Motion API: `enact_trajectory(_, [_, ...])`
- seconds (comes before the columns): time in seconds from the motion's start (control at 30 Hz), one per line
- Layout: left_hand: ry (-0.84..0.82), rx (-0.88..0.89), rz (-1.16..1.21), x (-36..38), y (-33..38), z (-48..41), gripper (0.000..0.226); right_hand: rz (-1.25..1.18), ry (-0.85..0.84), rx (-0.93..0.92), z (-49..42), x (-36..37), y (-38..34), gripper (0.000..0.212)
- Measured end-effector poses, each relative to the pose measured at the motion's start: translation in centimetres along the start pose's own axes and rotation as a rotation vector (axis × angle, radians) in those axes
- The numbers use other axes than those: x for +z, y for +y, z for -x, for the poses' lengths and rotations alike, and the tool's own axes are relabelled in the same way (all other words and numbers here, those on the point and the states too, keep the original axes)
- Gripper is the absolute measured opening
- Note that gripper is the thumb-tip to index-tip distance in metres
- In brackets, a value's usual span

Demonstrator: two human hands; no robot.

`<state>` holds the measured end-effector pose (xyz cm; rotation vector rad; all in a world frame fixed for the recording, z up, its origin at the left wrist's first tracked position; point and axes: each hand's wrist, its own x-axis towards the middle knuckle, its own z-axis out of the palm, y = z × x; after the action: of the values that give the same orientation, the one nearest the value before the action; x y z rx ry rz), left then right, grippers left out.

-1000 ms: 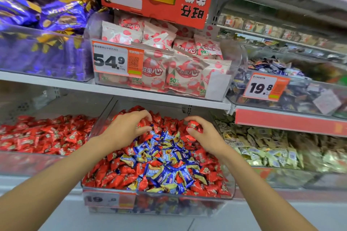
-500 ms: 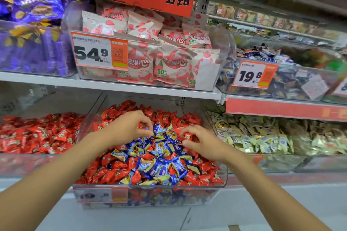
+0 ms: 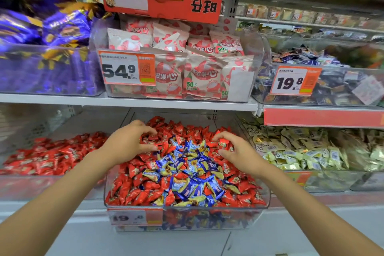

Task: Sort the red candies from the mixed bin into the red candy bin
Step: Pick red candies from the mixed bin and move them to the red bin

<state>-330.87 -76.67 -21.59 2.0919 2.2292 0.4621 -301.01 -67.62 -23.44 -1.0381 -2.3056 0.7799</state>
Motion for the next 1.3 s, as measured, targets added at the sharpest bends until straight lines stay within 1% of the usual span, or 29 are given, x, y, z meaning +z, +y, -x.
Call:
enact_trajectory(0.07, [-0.094, -0.019, -0.177, 0.4, 0.1, -0.2, 0.074, 0.050, -0.016, 0.008, -0.1, 0.4, 0.1, 0.033])
enact_trajectory(0.13, [-0.167, -0.008, -0.310, 0.9, 0.4, -0.6, 0.080, 0.074, -0.021, 0.017, -0.2, 0.9, 0.0, 0.033])
enact_trajectory(0.2, [-0.205, -0.009, -0.334, 1.0, 0.7, -0.9, 0.083, 0.063, -0.011, 0.041, -0.2, 1.0, -0.4, 0.030])
enact_trajectory(0.27, [-0.177, -0.024, -0.237, 1.0, 1.1, -1.2, 0.087, 0.041, 0.008, 0.049, -0.3, 1.0, -0.8, 0.029])
enact_trajectory(0.33, [-0.143, -0.016, -0.157, 1.3, 1.6, -1.6, 0.081, 0.044, 0.019, 0.041, -0.5, 1.0, -1.0, 0.026])
enact_trajectory(0.43, [-0.179, 0.039, -0.163, 2.1, 1.7, -2.2, 0.061, -0.013, 0.008, 0.046, -0.8, 1.4, -1.3, 0.015])
enact_trajectory(0.53, [-0.148, 0.080, -0.065, 2.1, 1.0, -2.3, 0.042, -0.069, -0.019, 0.036, -1.1, 1.8, -1.7, 0.014])
enact_trajectory(0.6, [-0.114, 0.111, -0.016, 2.0, 0.8, -1.9, 0.035, -0.065, -0.032, 0.023, -1.3, 2.1, -2.0, 0.014])
enact_trajectory(0.73, [-0.034, 0.149, 0.041, 1.7, 1.0, -0.6, 0.032, -0.013, -0.080, 0.011, -1.3, 2.7, -3.3, 0.012])
enact_trajectory(0.87, [0.072, 0.176, 0.133, 0.6, 1.1, 1.0, 0.020, -0.034, -0.101, -0.020, -1.1, 2.8, -4.7, 0.012])
enact_trajectory(0.93, [0.087, 0.158, 0.217, 0.1, 0.9, 1.8, 0.015, -0.060, -0.099, -0.015, -0.9, 2.9, -5.4, 0.011])
enact_trajectory(1.07, [0.107, 0.146, 0.336, -1.1, 0.4, 3.6, 0.015, -0.073, -0.073, -0.016, -0.3, 3.4, -7.1, 0.009])
enact_trajectory(1.17, [0.136, 0.134, 0.381, -2.3, -0.8, 5.5, 0.015, -0.159, -0.080, -0.047, -0.1, 4.5, -8.9, 0.008])
enact_trajectory(1.3, [0.213, 0.054, 0.432, -4.7, -5.3, 8.0, 0.015, -0.147, -0.140, -0.114, -1.1, 7.1, -12.6, 0.010])
